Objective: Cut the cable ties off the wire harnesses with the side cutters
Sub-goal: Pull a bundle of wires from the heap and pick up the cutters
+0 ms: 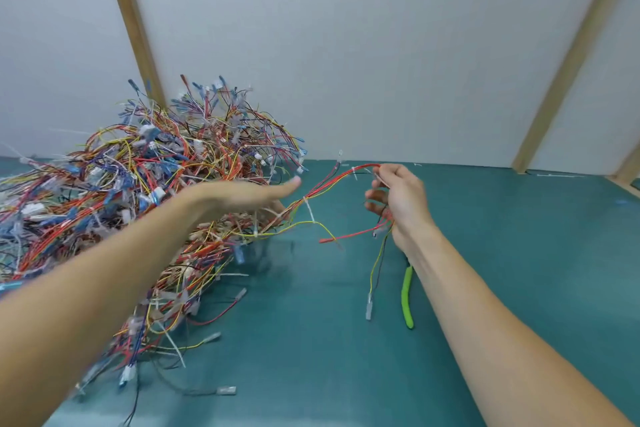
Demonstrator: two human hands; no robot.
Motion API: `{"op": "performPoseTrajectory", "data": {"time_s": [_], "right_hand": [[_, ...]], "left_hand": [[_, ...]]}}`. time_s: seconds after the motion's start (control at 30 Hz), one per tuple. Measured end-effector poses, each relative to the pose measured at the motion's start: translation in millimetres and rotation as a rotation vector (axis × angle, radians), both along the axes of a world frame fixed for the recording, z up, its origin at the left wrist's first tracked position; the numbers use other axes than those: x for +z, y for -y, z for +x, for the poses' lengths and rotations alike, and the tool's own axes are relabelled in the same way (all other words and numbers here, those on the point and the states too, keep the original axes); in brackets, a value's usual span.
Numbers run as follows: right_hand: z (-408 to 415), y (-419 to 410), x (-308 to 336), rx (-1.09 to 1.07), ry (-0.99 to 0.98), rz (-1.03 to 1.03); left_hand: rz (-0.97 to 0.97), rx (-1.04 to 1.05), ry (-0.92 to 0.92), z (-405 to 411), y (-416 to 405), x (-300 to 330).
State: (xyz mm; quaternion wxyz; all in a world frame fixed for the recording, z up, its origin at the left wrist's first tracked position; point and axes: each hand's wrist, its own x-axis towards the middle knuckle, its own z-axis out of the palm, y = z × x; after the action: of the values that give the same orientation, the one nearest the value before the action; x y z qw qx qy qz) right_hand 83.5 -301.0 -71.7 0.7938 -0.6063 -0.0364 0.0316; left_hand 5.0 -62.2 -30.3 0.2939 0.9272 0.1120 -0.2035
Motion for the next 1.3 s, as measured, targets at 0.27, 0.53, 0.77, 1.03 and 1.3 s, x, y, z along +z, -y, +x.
{"op": "performPoseTrajectory", "data": {"time_s": [0.27,0.53,0.77,1.03,1.3], "right_hand": [[10,3,-32,-0.047,0.049,-0.491],[-36,-32,-37,-0.321,0.566,-0.51],[-45,-55,-18,0.386,0.101,-0.137],[-31,-73,-35,0.304,-0.274,-0.206],[-33,-105,-64,0.298,-0.559,-0.139]], "left_hand": [[0.46,-0.147,0.299,18,-9,20],[0.166,0.111,0.759,36,50,18],[-0.073,-0.042,0.59,27,59,36],[-0.244,0.11,0.537,18,36,11],[0.566,-0.047,0.372,2,17,-57]]}}
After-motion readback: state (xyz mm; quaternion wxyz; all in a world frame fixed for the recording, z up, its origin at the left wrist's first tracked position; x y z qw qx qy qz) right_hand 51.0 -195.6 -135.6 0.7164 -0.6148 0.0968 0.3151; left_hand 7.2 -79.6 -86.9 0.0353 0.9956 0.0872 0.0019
